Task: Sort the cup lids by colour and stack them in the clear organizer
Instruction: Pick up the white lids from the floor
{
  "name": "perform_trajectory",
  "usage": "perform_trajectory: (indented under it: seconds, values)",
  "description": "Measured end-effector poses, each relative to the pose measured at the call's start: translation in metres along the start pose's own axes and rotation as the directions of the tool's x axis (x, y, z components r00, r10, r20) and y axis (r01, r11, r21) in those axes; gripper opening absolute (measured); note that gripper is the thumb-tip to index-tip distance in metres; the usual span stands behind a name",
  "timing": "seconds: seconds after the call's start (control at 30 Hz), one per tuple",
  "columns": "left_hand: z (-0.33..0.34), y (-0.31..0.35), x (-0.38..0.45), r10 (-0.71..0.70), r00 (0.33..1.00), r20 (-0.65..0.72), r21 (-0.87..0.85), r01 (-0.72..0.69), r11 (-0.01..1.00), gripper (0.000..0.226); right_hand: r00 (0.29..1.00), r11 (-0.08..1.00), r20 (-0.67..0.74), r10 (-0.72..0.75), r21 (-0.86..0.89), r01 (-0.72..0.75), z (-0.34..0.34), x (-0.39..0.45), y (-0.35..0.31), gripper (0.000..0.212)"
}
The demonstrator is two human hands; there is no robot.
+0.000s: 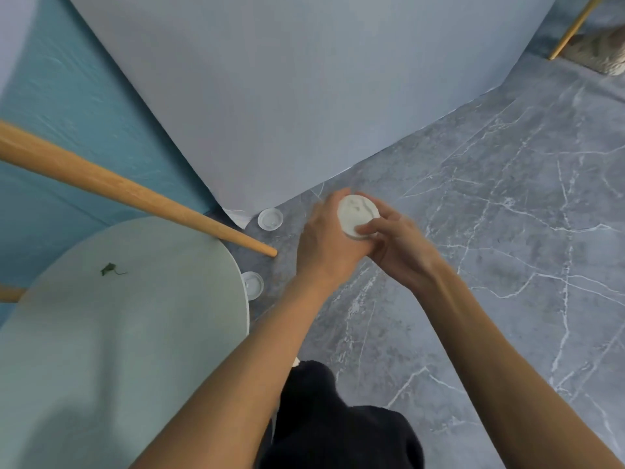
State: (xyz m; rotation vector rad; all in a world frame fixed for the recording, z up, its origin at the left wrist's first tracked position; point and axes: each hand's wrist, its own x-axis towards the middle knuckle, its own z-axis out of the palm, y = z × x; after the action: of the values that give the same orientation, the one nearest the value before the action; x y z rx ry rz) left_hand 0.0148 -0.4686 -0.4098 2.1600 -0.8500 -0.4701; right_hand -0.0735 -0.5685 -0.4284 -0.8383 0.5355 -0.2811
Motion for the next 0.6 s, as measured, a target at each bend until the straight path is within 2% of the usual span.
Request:
perform_trajectory:
  seconds: [0.13,0.27,0.47,0.6]
  values:
    - [-0.003,-0.007,-0.013,-0.047,0.997,-0.056,-0.086,0.042,0.995,0.089,0.998,0.998,0.033,0.047,-0.043,-0.046,0.006,-0.004,-0.002,0.052]
    - [-0.013,-0.007,-0.020,-0.090,0.994,-0.059,-0.070,0.086,0.994,0.087,0.993,0.993,0.070,0.096,-0.082,-0.090,0.012,-0.010,-0.003,0.051]
    - [-0.024,-0.007,-0.035,-0.086,0.991,-0.099,-0.097,0.077,0.992,0.080,0.986,0.975,-0.039,0.165,-0.143,-0.169,0.029,-0.013,-0.010,0.045]
    - [-0.021,-0.009,-0.039,-0.117,0.984,-0.135,-0.135,0.099,0.986,0.079,0.974,0.923,-0.020,0.226,-0.315,-0.221,0.030,-0.011,-0.017,0.030]
